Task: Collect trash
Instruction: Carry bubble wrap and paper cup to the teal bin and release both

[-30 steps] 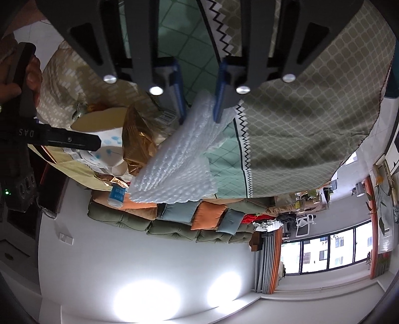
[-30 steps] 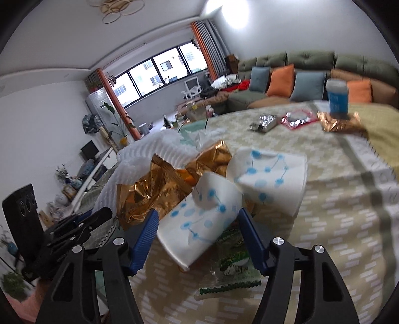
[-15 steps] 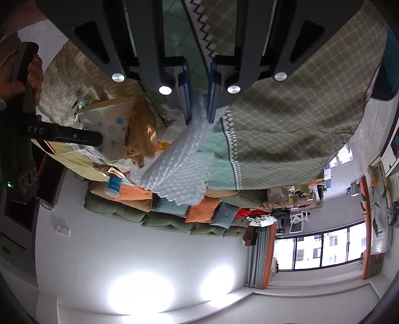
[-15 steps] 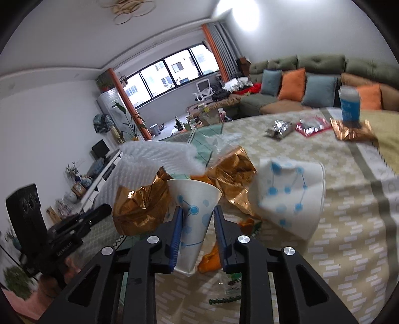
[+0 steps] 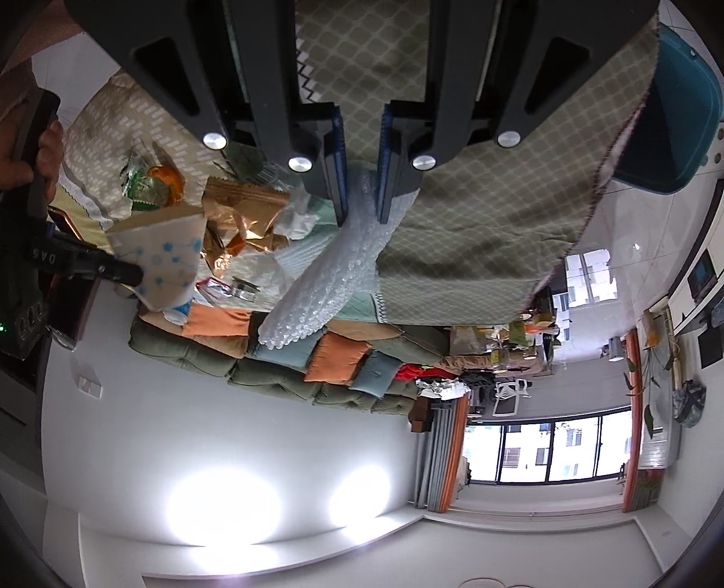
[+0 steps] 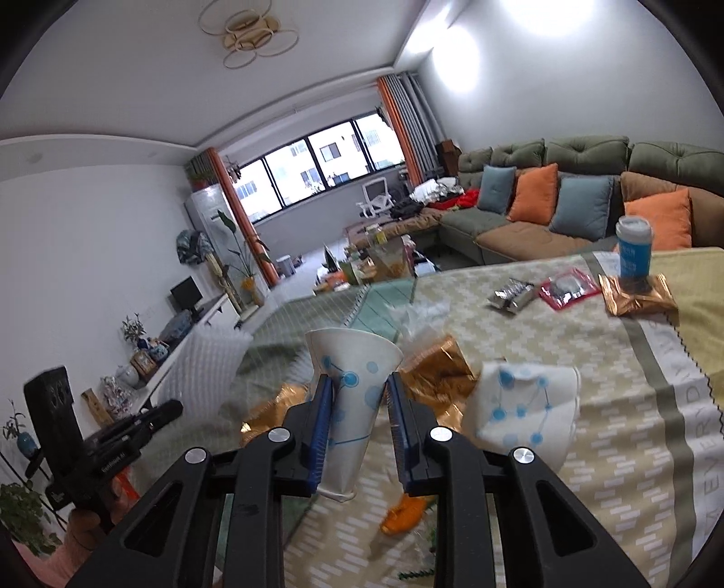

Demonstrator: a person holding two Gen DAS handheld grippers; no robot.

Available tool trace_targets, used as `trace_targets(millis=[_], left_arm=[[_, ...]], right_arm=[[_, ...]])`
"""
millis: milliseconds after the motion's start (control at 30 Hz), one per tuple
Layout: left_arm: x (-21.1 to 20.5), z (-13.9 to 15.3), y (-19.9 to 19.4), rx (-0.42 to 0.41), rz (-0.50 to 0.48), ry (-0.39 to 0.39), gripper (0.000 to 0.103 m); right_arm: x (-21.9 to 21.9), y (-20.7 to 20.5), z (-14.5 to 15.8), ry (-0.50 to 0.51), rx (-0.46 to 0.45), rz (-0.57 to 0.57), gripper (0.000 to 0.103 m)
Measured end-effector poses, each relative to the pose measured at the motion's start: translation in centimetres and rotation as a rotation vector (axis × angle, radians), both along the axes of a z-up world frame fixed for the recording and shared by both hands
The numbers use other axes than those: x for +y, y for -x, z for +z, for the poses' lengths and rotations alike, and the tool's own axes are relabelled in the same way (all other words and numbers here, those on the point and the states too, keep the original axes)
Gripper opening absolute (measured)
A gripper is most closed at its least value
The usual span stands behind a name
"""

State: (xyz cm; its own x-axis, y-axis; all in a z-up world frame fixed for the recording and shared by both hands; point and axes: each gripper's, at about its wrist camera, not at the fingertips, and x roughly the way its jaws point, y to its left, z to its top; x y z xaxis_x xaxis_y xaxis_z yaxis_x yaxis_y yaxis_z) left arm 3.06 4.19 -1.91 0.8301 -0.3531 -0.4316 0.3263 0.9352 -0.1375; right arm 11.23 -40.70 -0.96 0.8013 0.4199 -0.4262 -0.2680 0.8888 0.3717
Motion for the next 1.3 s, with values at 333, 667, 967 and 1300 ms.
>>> trace_targets(millis=[333, 667, 967, 1300], left_arm=[[4.5, 1.0, 1.6, -0.032, 0.114, 0.013, 0.013], [11.9, 0.3, 3.4, -0.006, 0.327, -0.008, 0.013], [18.8, -1.5, 4.2, 0.071, 0.515, -0.021, 0.013], [22.1, -4.3, 3.5, 0.175, 0.580, -0.004, 0.013]], right_arm=[[3.9, -1.2, 3.0, -0.061, -0.069, 0.147, 0.025], [13.4, -4.4, 1.8, -0.074, -0.027, 0.396, 0.025], [22.7, -6.8, 0.2, -0.060, 0.037, 0.568, 0.025], [29.7, -8.9, -1.8, -0.028, 0.130, 0.655, 0.025]])
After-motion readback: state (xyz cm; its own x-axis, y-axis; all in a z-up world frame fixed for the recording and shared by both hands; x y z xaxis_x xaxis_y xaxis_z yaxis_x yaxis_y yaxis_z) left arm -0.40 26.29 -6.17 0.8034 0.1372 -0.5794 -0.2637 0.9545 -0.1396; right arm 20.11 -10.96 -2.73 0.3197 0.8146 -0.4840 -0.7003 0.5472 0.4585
